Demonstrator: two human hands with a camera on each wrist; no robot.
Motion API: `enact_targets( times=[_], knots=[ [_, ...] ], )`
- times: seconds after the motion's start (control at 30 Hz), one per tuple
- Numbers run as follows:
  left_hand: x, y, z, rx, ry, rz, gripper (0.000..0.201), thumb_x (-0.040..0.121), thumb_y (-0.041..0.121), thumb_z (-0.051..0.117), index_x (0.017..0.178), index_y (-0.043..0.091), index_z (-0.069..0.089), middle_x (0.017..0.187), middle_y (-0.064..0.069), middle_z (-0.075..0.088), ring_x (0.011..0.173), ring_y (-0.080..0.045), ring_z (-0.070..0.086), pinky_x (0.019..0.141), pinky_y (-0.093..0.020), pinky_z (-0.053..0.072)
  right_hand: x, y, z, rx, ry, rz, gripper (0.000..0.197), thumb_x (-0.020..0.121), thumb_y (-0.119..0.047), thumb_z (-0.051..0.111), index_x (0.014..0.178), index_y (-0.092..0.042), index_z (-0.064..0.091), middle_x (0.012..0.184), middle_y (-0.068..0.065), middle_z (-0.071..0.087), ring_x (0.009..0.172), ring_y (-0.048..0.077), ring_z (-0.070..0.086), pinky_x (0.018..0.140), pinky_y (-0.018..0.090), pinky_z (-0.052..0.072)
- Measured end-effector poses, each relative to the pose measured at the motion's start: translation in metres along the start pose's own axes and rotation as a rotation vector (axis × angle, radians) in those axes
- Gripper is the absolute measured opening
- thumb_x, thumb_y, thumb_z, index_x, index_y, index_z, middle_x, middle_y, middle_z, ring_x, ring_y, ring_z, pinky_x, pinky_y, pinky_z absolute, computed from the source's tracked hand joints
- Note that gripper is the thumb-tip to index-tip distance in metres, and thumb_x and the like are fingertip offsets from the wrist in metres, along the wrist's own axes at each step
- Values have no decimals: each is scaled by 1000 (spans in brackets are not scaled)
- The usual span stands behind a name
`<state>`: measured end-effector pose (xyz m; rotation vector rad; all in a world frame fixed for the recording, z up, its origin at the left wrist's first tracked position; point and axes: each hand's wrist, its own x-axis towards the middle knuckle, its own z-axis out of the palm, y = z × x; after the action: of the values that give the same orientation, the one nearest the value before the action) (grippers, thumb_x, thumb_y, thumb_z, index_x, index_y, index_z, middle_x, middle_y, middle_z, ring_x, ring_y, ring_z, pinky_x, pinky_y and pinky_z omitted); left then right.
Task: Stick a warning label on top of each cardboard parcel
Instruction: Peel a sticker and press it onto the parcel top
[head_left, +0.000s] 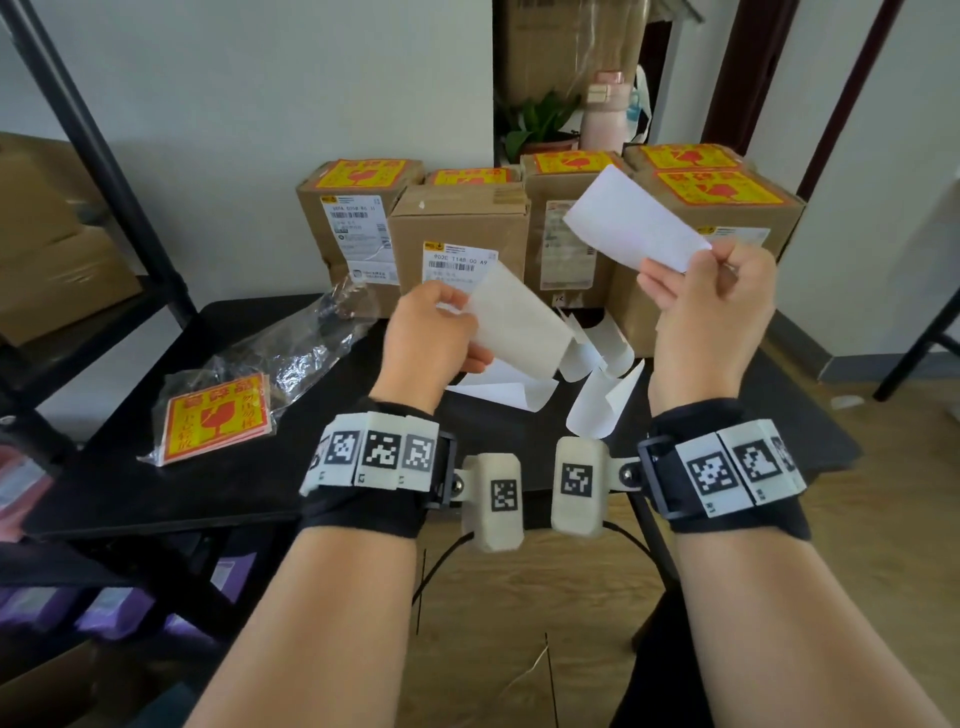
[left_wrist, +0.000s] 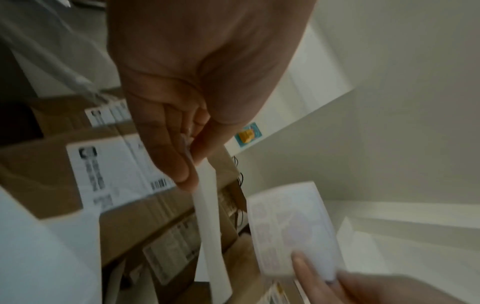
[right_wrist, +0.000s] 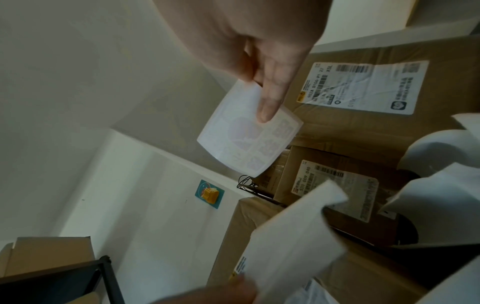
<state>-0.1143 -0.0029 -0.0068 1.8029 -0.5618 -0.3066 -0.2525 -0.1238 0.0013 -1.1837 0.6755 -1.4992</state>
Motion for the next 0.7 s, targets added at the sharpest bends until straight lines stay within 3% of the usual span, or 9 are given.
enact_targets(
  times=[0.13, 0.33, 0.43, 0.57, 0.63, 0.7],
  knots=[
    [5, 5, 33, 36, -126, 5, 16, 95, 8, 51, 109, 16, 52, 80, -7, 68, 67, -22, 72, 66, -33, 62, 3, 4, -6, -39, -29, -7, 20, 102, -12, 41, 120, -5, 48, 121, 10, 60, 93, 14, 73, 77, 27, 60],
    [24, -4, 66, 75, -179, -46, 20, 96, 5, 48, 114, 12, 55, 85, -11, 69, 73, -22, 73, 73, -37, 62, 11, 11, -11, -75, -88, -32, 9, 103, -14, 43, 110, -12, 48, 112, 2, 62, 94, 12, 72, 79, 27, 60],
    [26, -9, 76, 113, -180, -47, 28, 98, 12, 48, 125, 15, 53, 98, -12, 70, 78, -19, 72, 76, -35, 61, 13, 15, -13, -59, -118, -28, 6, 102, -12, 43, 106, -13, 48, 108, 2, 63, 93, 13, 73, 81, 29, 60],
    [24, -8, 79, 125, -255, 5, 46, 97, 20, 50, 142, 17, 42, 131, -10, 58, 90, -21, 71, 87, -40, 57, 14, 21, -15, -78, -134, -39, 7, 102, -13, 44, 107, -11, 48, 110, 6, 64, 94, 14, 72, 82, 31, 60],
    [22, -9, 76, 89, -270, 10, 47, 96, 16, 51, 142, 14, 42, 130, -14, 58, 95, -29, 70, 81, -43, 59, 14, 22, -15, -77, -138, -40, 7, 102, -13, 44, 108, -11, 48, 108, 4, 64, 94, 14, 72, 82, 31, 60],
    [23, -10, 73, 56, -229, 42, 45, 95, 12, 52, 140, 15, 47, 123, -13, 62, 95, -30, 70, 73, -40, 61, 14, 23, -15, -76, -141, -40, 8, 102, -13, 44, 109, -11, 48, 108, 3, 64, 94, 13, 72, 82, 31, 60]
  ],
)
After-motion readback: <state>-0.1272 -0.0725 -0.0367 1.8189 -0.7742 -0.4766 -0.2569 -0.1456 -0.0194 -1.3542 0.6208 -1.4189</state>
